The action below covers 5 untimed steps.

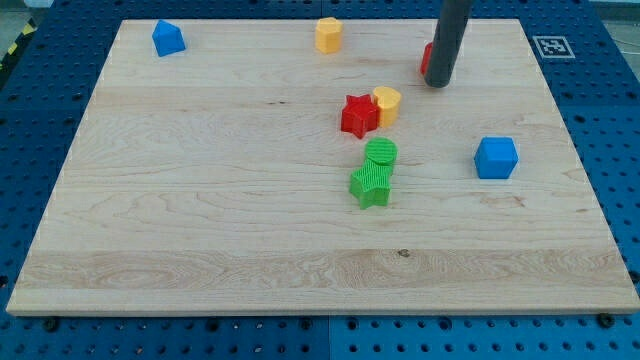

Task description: Push the red circle towards the top right corner

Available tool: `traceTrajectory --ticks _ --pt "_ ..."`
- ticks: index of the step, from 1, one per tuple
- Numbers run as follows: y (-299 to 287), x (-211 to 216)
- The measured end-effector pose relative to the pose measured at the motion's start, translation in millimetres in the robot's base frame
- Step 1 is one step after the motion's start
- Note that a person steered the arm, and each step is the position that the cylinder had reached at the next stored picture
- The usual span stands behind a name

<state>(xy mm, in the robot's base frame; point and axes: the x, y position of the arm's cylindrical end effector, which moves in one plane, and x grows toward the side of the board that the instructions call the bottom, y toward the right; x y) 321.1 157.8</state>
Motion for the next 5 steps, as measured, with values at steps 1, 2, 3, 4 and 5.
traceTrajectory --ticks 1,2,3,4,5 --pt "-10 -1" --pt "-32 -2" --pt "-19 -14" --pt "10 -29" --pt "20 -35"
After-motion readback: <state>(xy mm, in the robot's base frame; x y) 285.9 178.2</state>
